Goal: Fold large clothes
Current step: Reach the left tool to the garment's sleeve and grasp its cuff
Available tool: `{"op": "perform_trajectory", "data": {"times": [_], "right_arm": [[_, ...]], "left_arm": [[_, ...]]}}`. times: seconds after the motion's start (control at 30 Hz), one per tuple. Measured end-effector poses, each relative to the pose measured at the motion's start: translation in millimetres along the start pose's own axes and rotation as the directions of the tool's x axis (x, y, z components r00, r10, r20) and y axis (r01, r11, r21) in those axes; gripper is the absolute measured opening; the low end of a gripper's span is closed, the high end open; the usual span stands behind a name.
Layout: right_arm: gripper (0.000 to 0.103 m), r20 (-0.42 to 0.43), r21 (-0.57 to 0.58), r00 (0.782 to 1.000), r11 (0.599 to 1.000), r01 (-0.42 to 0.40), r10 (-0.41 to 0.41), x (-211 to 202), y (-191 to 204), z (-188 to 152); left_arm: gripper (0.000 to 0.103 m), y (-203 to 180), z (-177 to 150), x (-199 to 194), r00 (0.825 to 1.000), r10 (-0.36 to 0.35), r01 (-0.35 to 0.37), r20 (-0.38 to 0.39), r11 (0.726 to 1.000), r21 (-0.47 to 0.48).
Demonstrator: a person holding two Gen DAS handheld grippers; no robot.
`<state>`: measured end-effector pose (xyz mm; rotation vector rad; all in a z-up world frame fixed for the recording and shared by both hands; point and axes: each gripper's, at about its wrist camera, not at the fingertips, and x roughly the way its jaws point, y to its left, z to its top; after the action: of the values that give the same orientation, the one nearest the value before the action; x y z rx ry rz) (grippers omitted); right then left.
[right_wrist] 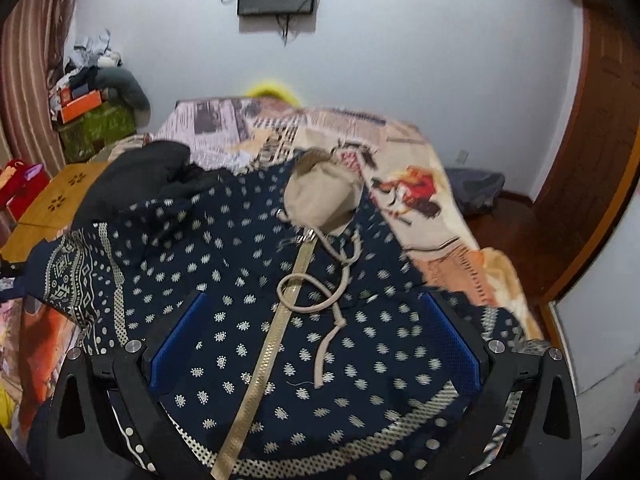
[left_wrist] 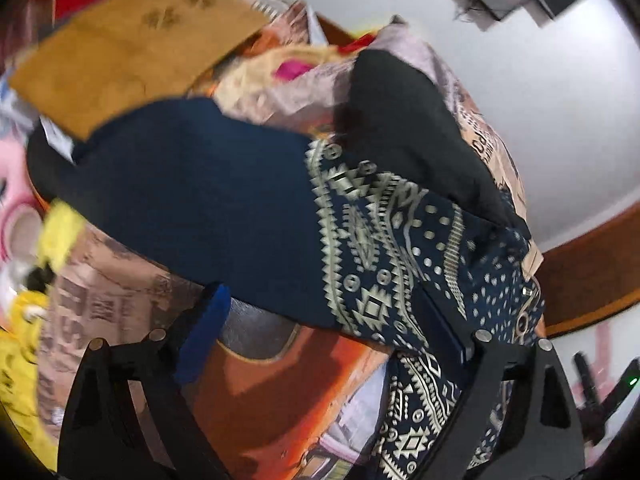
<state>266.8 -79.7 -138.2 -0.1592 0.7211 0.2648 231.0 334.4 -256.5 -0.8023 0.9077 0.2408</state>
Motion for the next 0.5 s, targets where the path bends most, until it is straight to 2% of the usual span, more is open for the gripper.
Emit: {"op": "perform_trajectory", "data": {"times": [0.1, 0.2, 0.3, 0.37, 0.5], "right_arm": [[0.103, -0.042, 0.009, 0.999, 0.999, -0.032, 0.032, 13.1, 2.2, -0.6], [0.103, -0.066, 0.008, 0.997, 0.999, -0.048, 0.048, 21.8, 6.5, -1.6], [0.103, -0.08, 0.001, 0.995, 0.998, -0.059, 0.059, 24.7, 10.0, -3.1], [0.103, -0.077, 0.0, 0.995, 0.998, -0.069, 0.069, 22.0, 11.4, -4.6], [0.103, -0.071, 0.002, 0.993, 0.996, -0.094, 0.094, 17.2, 14.0, -7.8]], "left_arm": [[0.092, 9.9, 2.8, 6.1, 1.0, -0.028, 0.028, 0.008, 0.998, -0.054], [0.092, 11.4, 6.9, 8.4, 0.999, -0.034, 0.036, 0.027, 0.997, -0.066], [0.089, 12.5, 9.5, 7.5, 1.0, -0.027, 0.027, 0.01, 0.997, -0.075], [0.085, 17.8, 8.0, 0.5, 1.0, 0.003, -0.003, 0.006, 0.996, -0.086], [0.084, 44.7, 8.8, -12.1, 0.997, 0.067, -0.061, 0.039, 0.987, -0.149]]}}
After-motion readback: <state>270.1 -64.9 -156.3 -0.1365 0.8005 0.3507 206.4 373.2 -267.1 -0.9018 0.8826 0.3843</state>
